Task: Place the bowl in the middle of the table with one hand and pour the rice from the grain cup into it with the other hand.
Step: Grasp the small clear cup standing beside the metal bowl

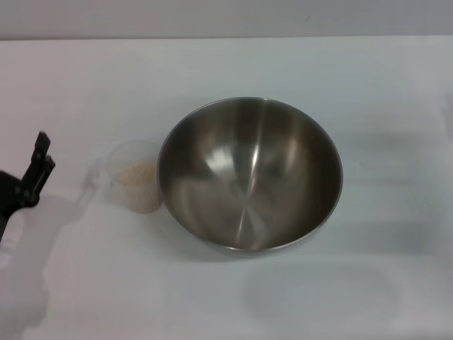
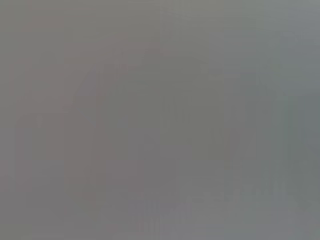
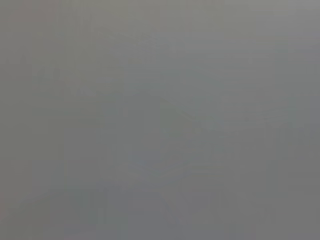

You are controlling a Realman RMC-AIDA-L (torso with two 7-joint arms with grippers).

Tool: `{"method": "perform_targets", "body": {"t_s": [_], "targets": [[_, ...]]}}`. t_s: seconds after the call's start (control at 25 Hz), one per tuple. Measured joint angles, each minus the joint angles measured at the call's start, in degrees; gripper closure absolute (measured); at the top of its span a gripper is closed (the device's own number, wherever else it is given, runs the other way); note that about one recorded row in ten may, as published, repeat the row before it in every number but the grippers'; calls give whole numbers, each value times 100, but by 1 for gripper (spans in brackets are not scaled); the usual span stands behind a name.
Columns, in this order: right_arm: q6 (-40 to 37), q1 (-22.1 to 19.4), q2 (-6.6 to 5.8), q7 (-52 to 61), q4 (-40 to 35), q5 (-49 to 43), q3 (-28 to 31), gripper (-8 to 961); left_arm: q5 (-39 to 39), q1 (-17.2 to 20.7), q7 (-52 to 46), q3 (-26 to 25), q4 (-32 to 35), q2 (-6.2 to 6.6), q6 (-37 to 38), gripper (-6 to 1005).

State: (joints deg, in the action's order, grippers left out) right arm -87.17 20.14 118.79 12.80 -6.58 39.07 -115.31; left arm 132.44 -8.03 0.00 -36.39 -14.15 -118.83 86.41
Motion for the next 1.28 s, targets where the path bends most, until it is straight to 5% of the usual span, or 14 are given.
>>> {"method": "perform_targets", "body": {"t_s": [0.44,1.28], "targets": [[10,134,4,-41,-29,3,80,347,1,174,0,669,-4,-19,-487,319],[-5,119,21,-39,-37,-21,80,349,-12,-70,-26,713,-95,-26,-1162,329]]}}
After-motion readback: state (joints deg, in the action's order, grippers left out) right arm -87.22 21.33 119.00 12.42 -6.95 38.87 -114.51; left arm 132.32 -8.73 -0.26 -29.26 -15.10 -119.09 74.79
